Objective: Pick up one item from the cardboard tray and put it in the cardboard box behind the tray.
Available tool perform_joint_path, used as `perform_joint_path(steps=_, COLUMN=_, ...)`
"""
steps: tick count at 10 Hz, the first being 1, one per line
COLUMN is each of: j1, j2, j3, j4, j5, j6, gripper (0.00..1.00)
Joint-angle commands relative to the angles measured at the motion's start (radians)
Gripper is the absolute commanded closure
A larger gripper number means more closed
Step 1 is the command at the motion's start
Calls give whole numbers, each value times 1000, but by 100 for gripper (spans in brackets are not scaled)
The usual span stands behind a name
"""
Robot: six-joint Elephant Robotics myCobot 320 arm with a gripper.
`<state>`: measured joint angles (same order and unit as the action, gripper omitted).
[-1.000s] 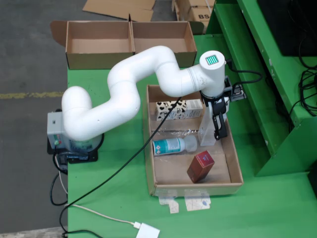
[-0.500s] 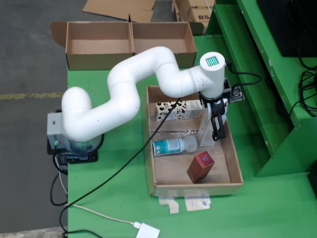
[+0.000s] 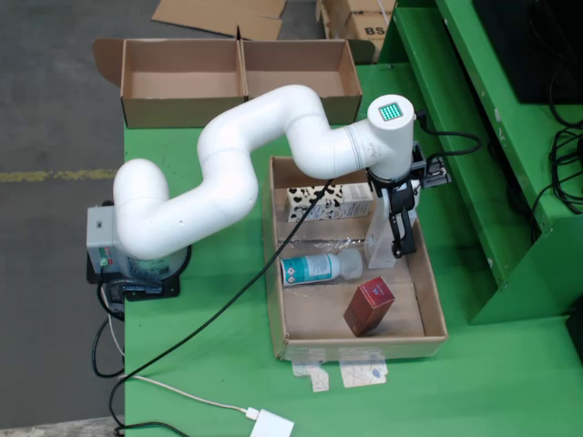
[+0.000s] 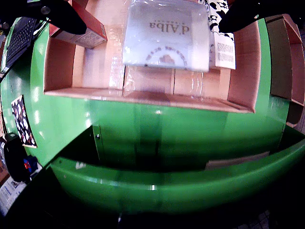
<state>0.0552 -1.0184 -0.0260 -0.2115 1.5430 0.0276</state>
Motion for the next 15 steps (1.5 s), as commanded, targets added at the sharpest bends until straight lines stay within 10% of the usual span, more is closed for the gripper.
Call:
perform_joint_path(steps=1, j1=1, j2=14, j3=26, j4=152, j5=-15, j6=-9, gripper=0)
perform_joint_path(steps=15, j1=3, j2=10, j3=26, j4=199, j5=-27, j6=-9, gripper=0)
